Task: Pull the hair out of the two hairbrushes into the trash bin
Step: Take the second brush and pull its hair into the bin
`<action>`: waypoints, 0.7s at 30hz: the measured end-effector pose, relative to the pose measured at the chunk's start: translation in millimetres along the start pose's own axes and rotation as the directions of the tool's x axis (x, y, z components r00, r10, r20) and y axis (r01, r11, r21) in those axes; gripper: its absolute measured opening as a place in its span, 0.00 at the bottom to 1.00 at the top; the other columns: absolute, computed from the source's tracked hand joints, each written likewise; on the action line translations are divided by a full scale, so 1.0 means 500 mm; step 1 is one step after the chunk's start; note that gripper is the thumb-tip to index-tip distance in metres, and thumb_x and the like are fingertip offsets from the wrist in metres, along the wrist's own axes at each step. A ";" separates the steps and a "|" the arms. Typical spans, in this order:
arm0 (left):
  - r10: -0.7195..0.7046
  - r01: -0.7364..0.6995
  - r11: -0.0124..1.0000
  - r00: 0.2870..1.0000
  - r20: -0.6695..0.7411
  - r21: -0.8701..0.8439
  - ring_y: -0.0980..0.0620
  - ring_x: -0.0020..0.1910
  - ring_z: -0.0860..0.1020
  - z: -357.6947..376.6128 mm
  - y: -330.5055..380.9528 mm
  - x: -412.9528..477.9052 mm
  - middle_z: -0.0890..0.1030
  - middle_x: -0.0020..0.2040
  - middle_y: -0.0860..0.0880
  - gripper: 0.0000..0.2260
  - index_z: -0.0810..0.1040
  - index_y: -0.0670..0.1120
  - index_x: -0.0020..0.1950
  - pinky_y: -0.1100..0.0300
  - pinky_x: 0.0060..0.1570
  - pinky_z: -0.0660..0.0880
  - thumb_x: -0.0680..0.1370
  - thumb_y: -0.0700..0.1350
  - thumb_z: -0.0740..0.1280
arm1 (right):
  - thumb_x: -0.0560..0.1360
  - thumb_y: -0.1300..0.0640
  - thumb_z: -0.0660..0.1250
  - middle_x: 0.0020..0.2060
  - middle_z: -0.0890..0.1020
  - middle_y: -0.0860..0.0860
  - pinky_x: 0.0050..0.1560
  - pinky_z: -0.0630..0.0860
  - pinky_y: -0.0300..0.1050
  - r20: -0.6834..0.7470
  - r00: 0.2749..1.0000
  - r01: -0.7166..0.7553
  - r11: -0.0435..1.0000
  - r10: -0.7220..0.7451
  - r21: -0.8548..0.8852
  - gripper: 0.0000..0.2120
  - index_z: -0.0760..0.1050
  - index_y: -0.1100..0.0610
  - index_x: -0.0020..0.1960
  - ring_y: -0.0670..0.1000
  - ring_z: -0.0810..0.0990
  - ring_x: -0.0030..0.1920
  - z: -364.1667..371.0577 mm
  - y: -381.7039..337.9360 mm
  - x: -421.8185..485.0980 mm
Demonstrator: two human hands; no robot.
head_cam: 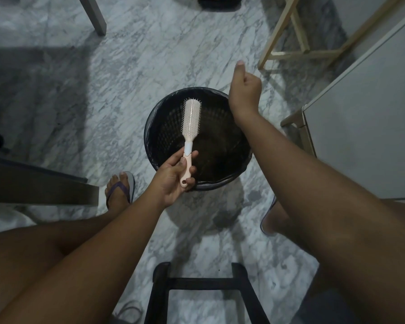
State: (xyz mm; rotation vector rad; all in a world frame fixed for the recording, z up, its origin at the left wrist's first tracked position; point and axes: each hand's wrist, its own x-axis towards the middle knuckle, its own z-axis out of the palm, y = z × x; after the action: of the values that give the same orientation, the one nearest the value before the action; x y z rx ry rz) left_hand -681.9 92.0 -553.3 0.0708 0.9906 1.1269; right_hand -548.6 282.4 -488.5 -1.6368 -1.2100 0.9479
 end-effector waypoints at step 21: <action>-0.003 0.003 1.000 1.000 -0.015 0.023 0.54 0.37 0.74 -0.001 0.010 -0.004 0.80 0.62 0.47 0.18 0.71 0.47 0.73 0.65 0.27 0.66 0.83 0.37 0.57 | 0.80 0.57 0.65 0.47 0.85 0.56 0.49 0.83 0.47 0.377 0.865 -0.247 0.935 0.331 -0.254 0.09 0.80 0.60 0.57 0.53 0.86 0.45 0.009 0.069 -0.071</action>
State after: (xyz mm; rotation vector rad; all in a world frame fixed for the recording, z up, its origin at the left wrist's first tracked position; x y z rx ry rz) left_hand -686.0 92.6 -549.5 0.0797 1.0167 1.1145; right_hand -550.4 243.4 -519.8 -1.8716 -1.3968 1.4657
